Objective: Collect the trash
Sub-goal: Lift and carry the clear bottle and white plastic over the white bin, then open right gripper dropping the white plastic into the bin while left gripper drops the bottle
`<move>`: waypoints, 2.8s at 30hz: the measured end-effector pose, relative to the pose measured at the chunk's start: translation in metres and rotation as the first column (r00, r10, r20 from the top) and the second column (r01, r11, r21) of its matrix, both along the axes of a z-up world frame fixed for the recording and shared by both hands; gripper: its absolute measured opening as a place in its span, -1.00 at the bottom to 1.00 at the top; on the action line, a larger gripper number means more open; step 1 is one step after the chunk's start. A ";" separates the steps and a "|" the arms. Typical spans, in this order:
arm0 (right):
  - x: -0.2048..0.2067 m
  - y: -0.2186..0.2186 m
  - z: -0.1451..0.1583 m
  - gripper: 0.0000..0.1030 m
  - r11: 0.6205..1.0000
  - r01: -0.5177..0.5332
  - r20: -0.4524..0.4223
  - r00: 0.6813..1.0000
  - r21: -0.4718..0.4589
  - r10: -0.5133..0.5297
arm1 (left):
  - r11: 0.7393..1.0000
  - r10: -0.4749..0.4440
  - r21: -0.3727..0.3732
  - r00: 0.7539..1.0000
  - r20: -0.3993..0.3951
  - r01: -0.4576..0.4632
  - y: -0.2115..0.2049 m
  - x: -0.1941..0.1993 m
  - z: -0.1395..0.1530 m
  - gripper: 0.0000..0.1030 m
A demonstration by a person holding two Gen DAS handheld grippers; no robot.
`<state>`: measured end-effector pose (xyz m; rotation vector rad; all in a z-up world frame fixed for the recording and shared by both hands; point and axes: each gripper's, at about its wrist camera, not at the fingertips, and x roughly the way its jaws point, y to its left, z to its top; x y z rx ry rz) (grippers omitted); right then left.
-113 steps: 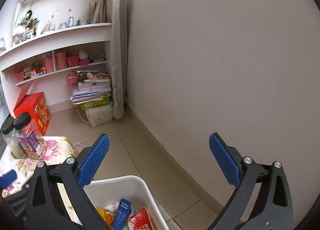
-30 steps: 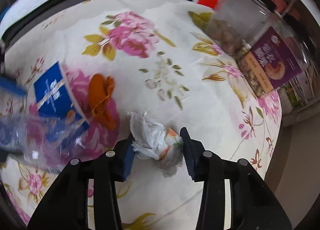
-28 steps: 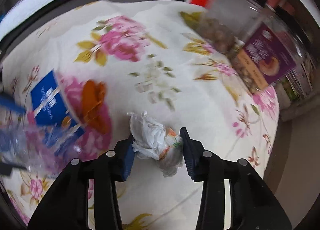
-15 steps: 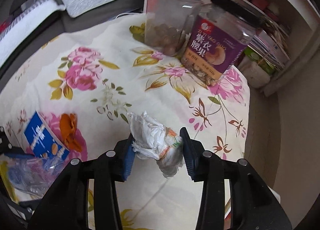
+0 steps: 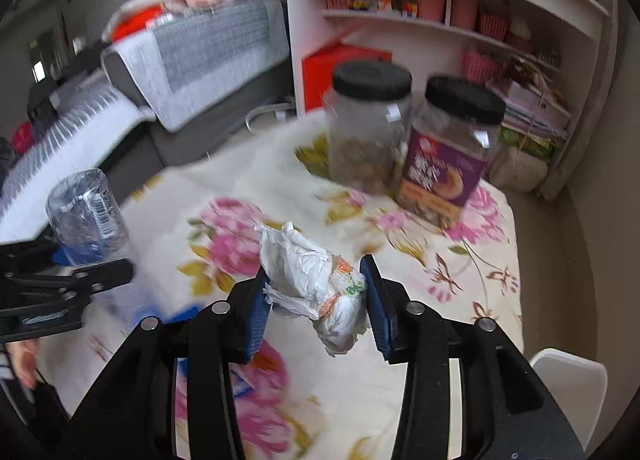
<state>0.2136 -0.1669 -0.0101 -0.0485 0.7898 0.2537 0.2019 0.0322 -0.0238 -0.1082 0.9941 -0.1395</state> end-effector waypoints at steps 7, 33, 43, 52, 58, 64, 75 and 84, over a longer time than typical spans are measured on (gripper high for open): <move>-0.023 0.002 0.037 -0.21 0.995 0.036 0.133 0.990 0.092 -0.048 | 0.988 0.147 0.023 0.972 0.185 -0.154 -0.003 -0.016 0.037 0.05; -0.085 -0.088 0.080 -0.19 0.963 0.258 0.340 0.901 0.082 -0.270 | 0.975 0.210 -0.017 0.889 0.407 -0.223 -0.105 -0.067 0.099 0.06; -0.102 -0.132 0.081 -0.18 0.934 0.348 0.333 0.873 0.087 -0.356 | 0.991 0.124 -0.005 0.904 0.409 -0.133 -0.154 -0.072 0.103 0.06; -0.120 -0.178 0.080 -0.17 0.894 0.436 0.315 0.838 0.104 -0.446 | 0.999 0.042 0.011 0.912 0.407 -0.051 -0.198 -0.073 0.104 0.06; -0.130 -0.205 0.077 -0.16 0.865 0.493 0.296 0.815 0.096 -0.497 | 1.000 -0.011 0.019 0.919 0.393 0.004 -0.227 -0.074 0.101 0.06; -0.140 -0.237 0.070 -0.11 0.825 0.558 0.258 0.787 0.090 -0.561 | 0.998 -0.066 0.027 0.920 0.387 0.061 -0.259 -0.078 0.097 0.06; -0.163 -0.294 0.065 0.47 0.716 0.689 0.216 0.686 0.113 -0.695 | 0.986 -0.166 0.039 0.912 0.375 0.163 -0.318 -0.087 0.093 0.06; -0.187 -0.331 0.067 0.80 0.615 0.772 0.209 0.583 0.159 -0.786 | 0.971 -0.234 0.050 0.903 0.359 0.232 -0.357 -0.093 0.089 0.06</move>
